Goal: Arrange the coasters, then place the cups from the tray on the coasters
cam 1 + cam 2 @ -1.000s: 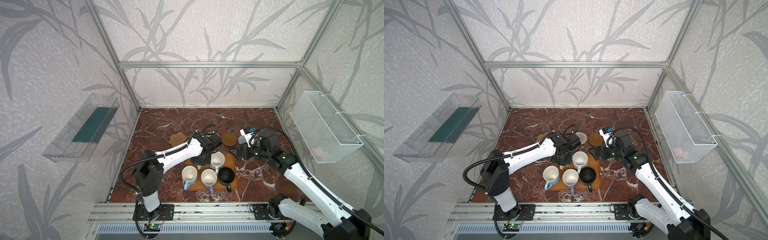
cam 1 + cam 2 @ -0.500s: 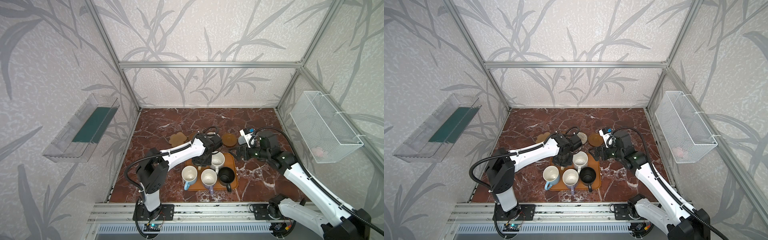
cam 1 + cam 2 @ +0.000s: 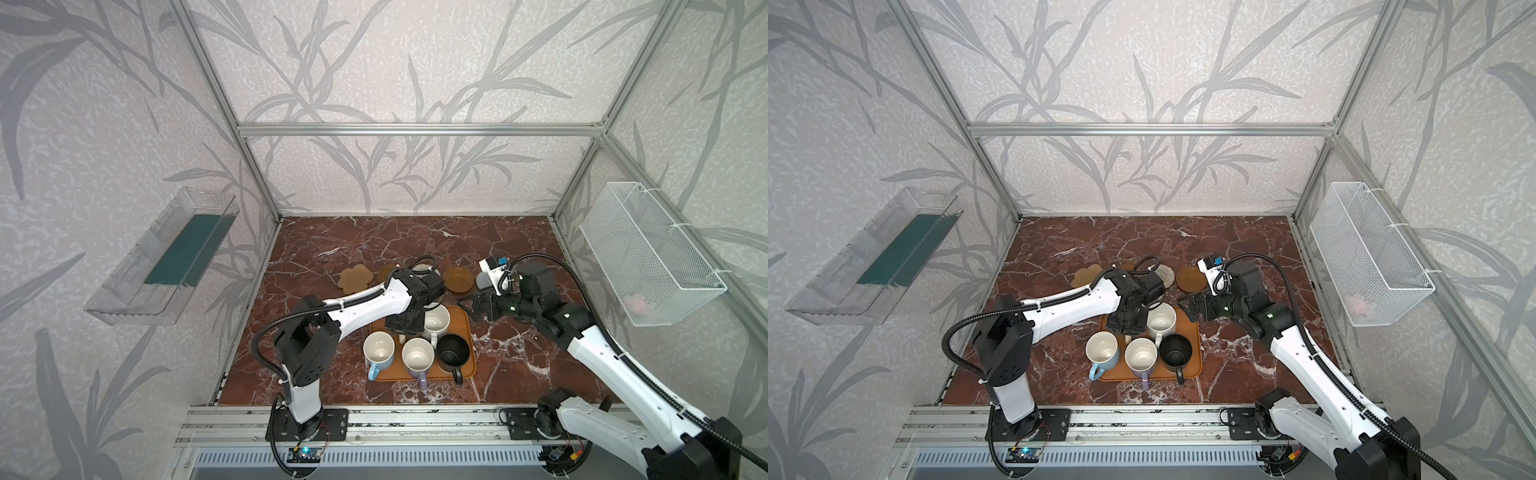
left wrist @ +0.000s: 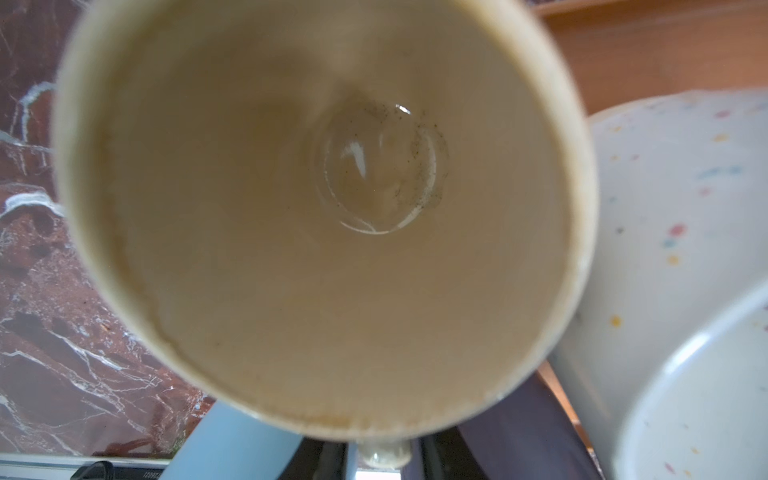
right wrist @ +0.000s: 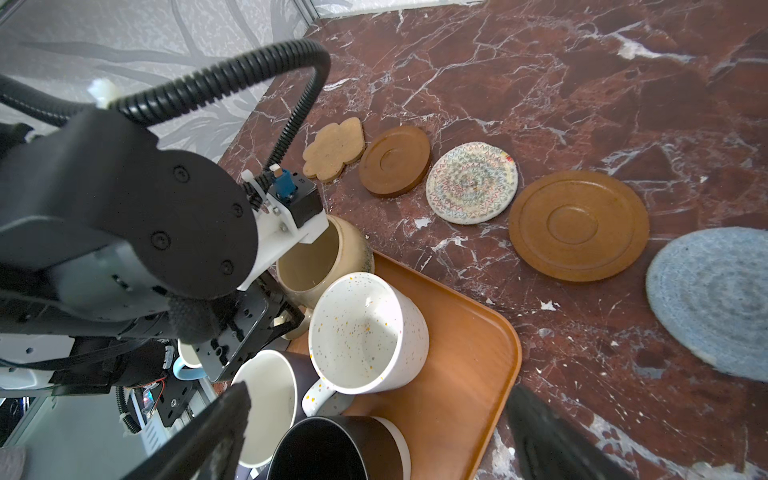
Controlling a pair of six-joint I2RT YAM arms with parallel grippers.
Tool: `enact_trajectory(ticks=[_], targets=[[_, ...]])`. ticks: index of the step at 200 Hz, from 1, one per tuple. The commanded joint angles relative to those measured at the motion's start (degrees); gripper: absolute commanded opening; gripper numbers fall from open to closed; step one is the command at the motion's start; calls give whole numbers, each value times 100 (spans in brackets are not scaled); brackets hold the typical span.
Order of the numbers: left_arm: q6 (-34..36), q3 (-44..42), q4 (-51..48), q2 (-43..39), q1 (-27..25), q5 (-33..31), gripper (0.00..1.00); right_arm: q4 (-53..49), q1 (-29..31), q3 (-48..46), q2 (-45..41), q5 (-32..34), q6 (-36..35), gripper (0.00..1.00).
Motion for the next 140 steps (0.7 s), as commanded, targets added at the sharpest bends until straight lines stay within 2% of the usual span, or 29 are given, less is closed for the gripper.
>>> enact_trajectory(ticks=[1,57,92,140], targets=[[15,-34,30,101,-3,-66,31,38,31,-53,0,-28,-68,96],[-20,-55,21,164,4,-147,32,19,32,-62,0,-36,-88,96],[-14,-55,91,249,1,-90,36,20,29,-52,16,-33,-99,96],[46,-40,183,341,34,-52,36,10,32,-71,1,-32,-110,96]])
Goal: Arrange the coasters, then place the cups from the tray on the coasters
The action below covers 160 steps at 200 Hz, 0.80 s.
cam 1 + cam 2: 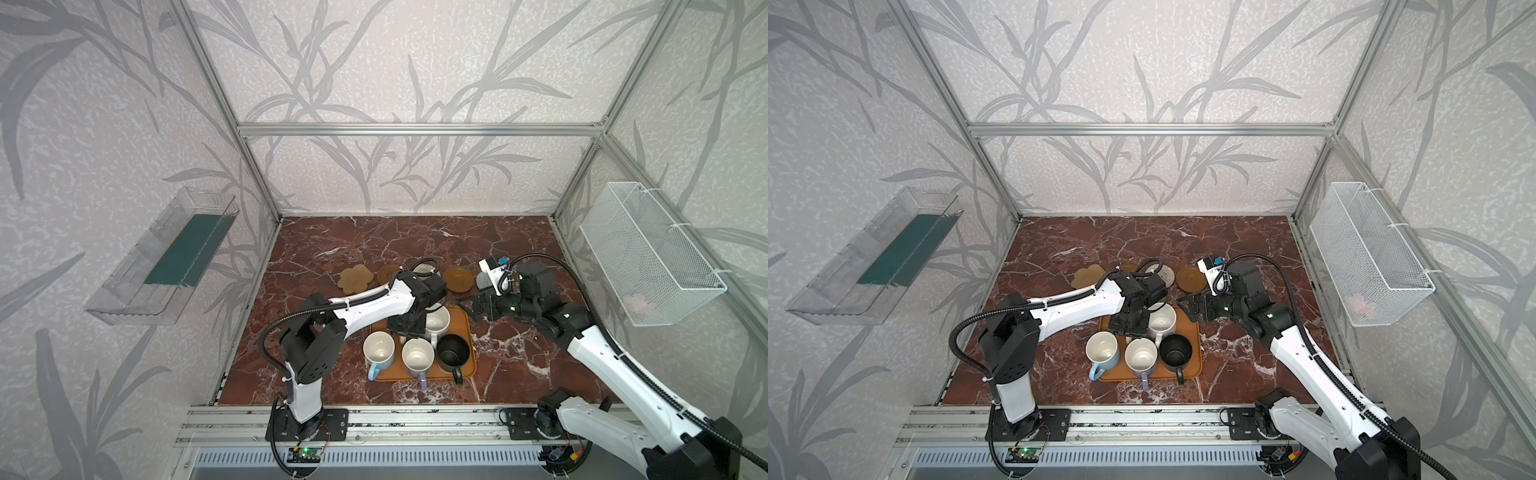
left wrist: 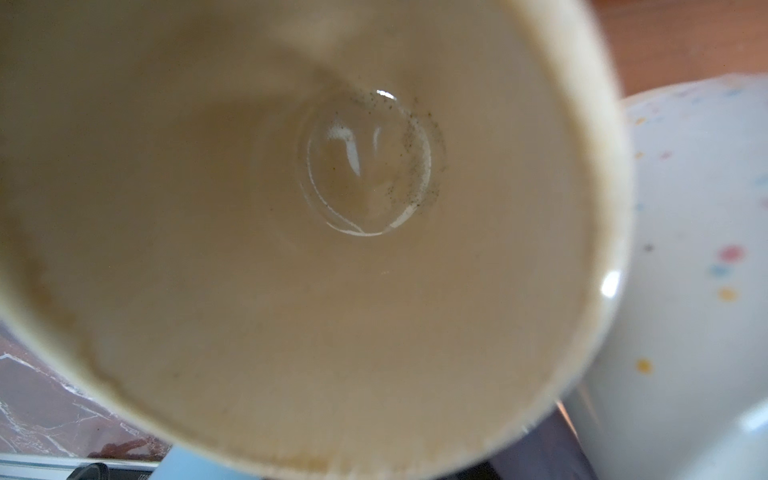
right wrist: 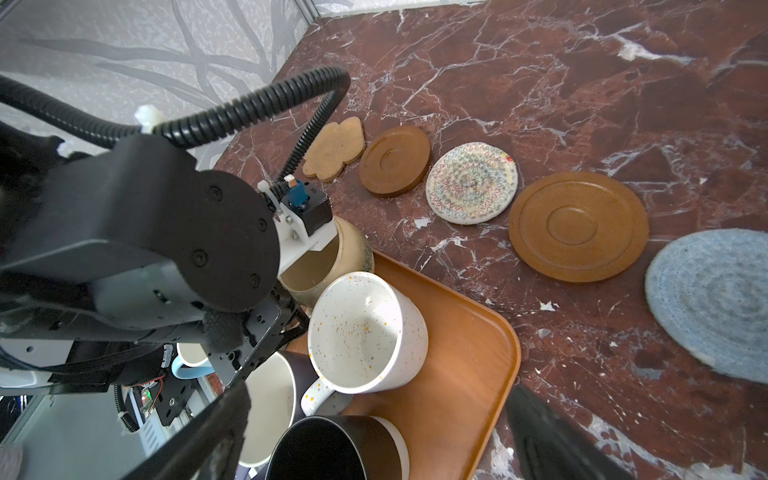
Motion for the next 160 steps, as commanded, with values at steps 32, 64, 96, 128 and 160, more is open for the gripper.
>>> enact_trajectory(ticks=[32,64,96,128,160], targets=[[69,-82,251,235,69,-38,35,-13,32,-68,-8,-2,-88,96],[52,-166,343,249,69,17,33,-74,30,-60,-34,7,-101,96],[70,-234,427,256,87,38,27,-87,32,-59,-39,43,-130,96],[54,-255,448,226,93,58,16,-87,32,-60,-25,34,-124,96],[83,-170,299,121,95,-15,7,-110,31,-60,-74,47,-132,96]])
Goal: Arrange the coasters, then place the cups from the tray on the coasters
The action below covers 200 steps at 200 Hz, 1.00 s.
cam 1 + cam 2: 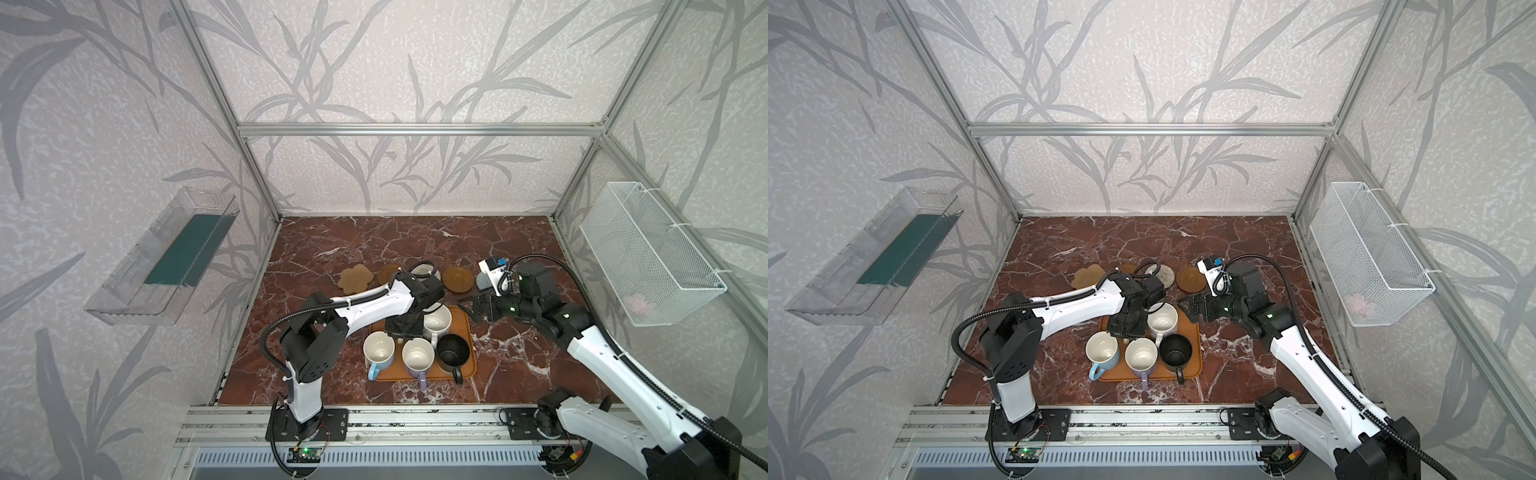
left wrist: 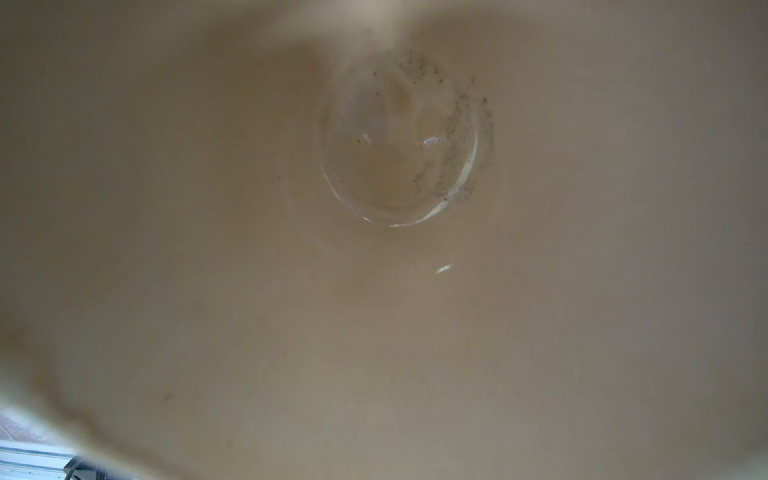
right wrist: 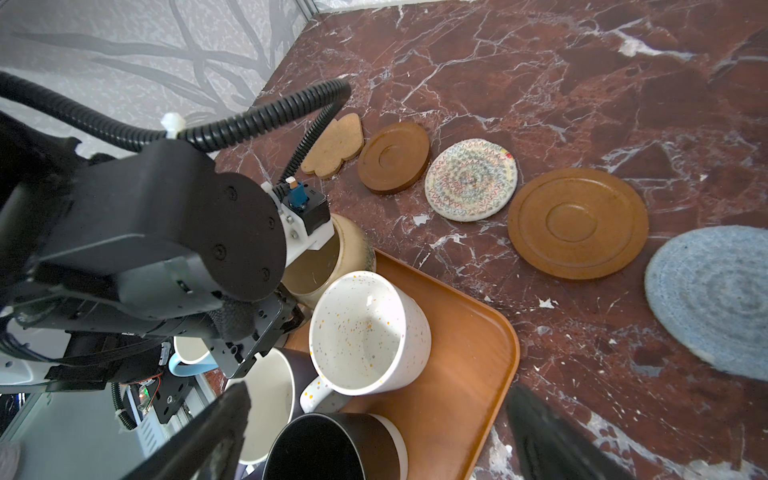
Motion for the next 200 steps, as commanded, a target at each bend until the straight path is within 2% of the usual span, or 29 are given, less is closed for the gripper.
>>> enact_trajectory(ticks=[1,17,78,200], targets=[[83,-16,278,82,28,-99,6,-92,31,-33,-76,43,-102,96],[57,29,175,-39,26,-167,0,-93,27,-33,-88,45,-90,96],[-7,256,-57,-603,28,-255,0,84,32,-25,-217,-239,-100,95],[234,560,-354,-1108,366,-820,0,532,156,-4,9,-508,-61,95]])
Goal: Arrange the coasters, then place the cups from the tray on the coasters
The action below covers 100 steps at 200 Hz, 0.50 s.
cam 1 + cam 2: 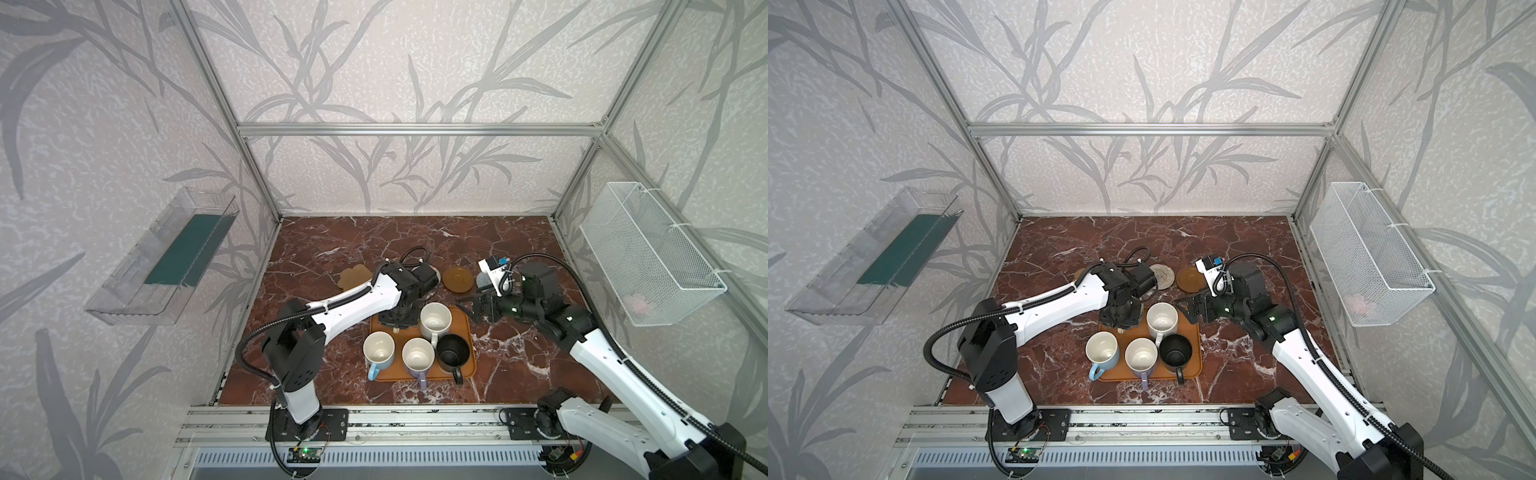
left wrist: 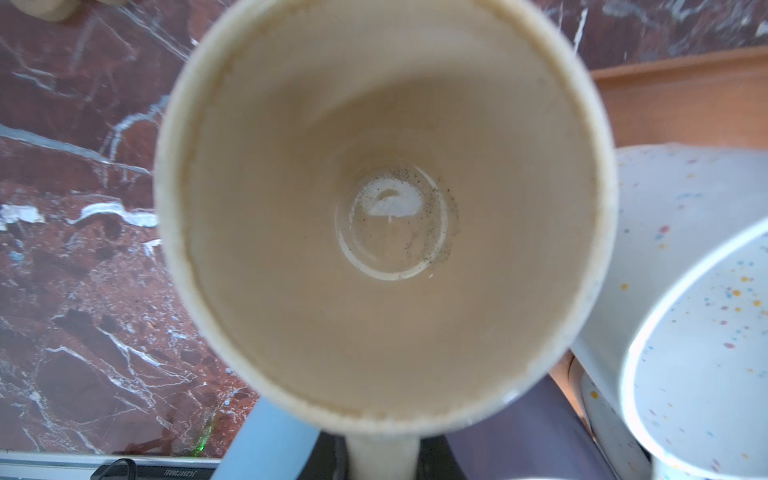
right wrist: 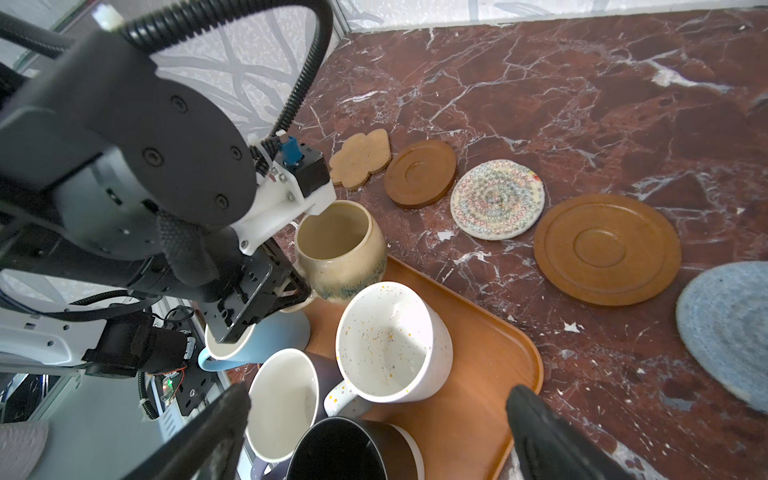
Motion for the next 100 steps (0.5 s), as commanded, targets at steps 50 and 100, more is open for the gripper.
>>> enact_trajectory(ticks=[50,100], targets=[[390,379,239,-670,414,-760,0,674,598,364,858,-123,-34,96],[864,191,916,-919,856,-1130,0,1214,1057,893,1814,-31,144,97]])
